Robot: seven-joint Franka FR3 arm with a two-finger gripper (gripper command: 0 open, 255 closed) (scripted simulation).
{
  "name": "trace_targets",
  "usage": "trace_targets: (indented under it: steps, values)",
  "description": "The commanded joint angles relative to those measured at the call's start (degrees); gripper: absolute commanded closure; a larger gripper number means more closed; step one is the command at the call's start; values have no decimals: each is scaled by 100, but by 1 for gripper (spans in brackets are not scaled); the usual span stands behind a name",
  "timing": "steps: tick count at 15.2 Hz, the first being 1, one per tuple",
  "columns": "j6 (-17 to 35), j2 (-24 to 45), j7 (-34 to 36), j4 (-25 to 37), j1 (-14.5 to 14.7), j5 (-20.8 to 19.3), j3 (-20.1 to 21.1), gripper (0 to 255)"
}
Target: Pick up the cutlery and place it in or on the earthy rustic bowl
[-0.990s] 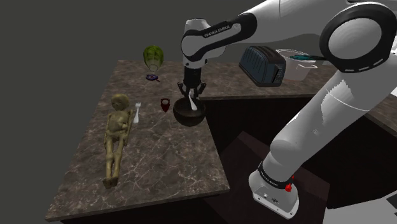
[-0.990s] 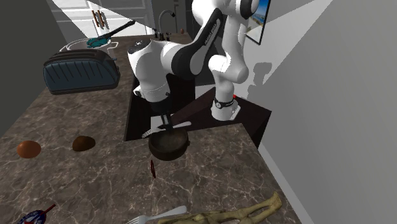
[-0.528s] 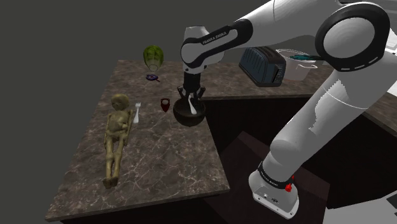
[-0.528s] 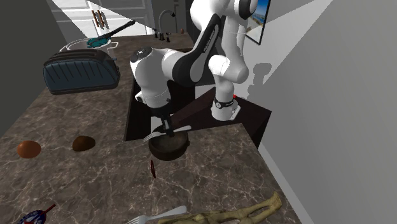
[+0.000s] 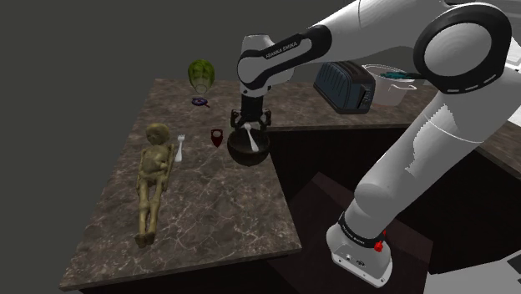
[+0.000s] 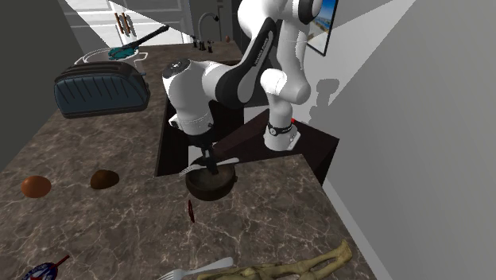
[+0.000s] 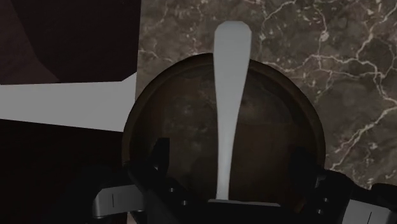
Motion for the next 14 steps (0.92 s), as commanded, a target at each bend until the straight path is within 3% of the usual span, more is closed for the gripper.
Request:
trace_targets:
  steps: [1, 6, 14]
  values:
    - [0, 0, 0, 0, 0, 0, 0, 0]
    - [-743, -191, -2, 551, -38, -21, -52, 0]
    - [-743, -191, -1, 551, -37, -21, -52, 0]
